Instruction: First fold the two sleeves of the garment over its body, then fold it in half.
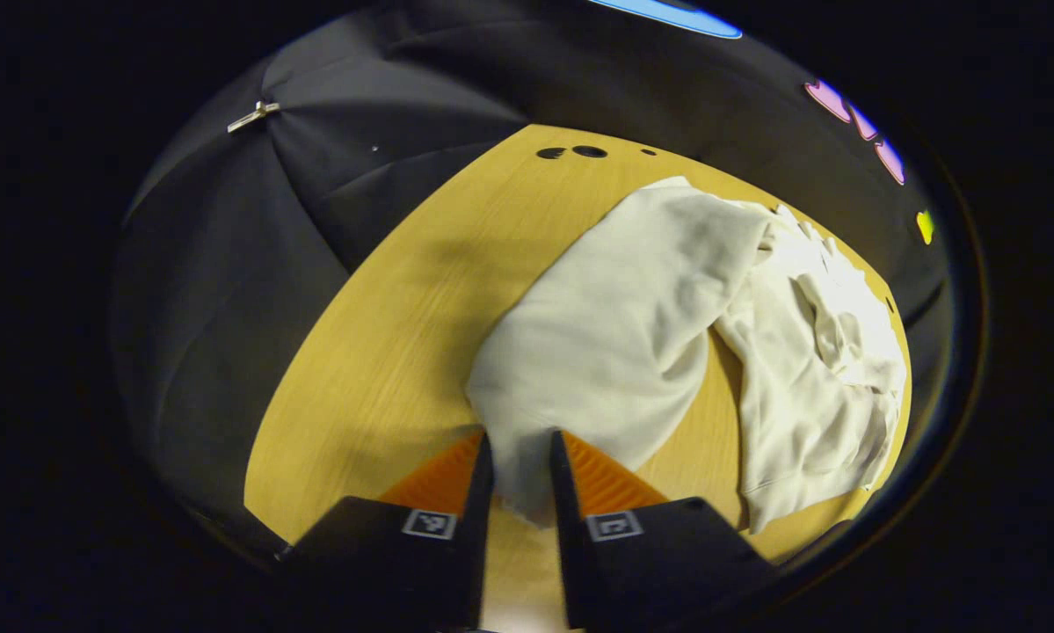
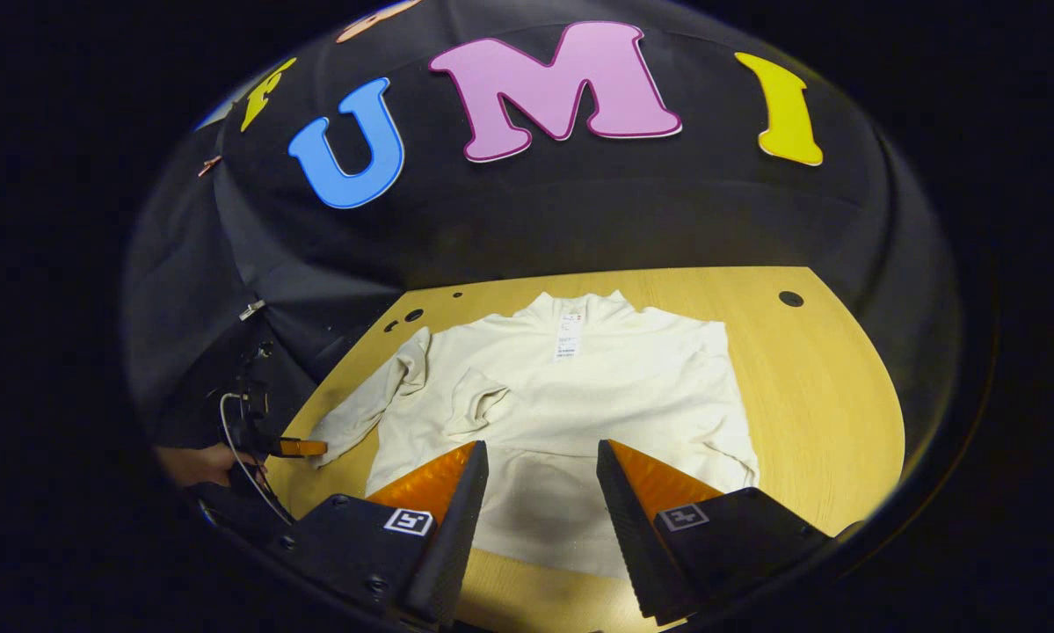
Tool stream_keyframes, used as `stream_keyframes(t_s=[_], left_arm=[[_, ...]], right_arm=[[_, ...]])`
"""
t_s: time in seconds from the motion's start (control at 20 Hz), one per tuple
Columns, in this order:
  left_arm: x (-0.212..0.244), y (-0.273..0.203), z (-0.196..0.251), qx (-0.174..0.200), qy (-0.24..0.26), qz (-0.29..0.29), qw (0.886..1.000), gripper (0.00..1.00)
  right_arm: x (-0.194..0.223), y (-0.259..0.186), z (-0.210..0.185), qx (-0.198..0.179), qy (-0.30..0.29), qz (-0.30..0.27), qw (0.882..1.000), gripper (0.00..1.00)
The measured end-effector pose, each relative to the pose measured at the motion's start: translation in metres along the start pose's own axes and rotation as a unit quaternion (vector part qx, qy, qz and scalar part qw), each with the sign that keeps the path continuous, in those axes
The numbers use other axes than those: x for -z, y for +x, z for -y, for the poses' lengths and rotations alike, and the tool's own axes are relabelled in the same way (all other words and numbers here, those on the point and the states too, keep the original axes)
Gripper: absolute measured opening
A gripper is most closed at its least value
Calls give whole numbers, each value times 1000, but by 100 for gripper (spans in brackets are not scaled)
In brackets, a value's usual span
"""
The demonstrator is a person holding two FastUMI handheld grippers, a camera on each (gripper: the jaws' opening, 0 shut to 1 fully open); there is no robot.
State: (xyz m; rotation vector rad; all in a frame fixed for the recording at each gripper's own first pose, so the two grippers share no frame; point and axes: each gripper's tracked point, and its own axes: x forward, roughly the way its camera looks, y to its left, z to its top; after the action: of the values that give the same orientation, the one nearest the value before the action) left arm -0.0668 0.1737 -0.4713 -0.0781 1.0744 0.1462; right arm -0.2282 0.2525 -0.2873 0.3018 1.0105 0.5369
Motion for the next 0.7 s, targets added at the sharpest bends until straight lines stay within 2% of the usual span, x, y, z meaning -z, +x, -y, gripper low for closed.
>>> stream_keyframes(t_s=[0.05,0.1,0.2,0.3,0.45,0.7], left_arm=[[-1,-2,-1,3,-15,0,1000,27],[-4,-3,-1,8,-39,3,999,17],[-7,-3,-2,27,-88,7,996,7],[-5,-3,-5,41,-98,8,994,6],[-4,-4,-4,32,-63,15,997,6],[-20,-23,8,45,-51,49,996,6]], right_arm=[[0,-5,4,5,3,3,1000,77],[1,-11,8,9,5,5,1000,77],[2,-21,15,17,10,9,1000,77],[4,-27,22,23,17,11,1000,77],[7,-33,30,32,24,10,999,77],[10,-36,32,32,28,7,999,77]])
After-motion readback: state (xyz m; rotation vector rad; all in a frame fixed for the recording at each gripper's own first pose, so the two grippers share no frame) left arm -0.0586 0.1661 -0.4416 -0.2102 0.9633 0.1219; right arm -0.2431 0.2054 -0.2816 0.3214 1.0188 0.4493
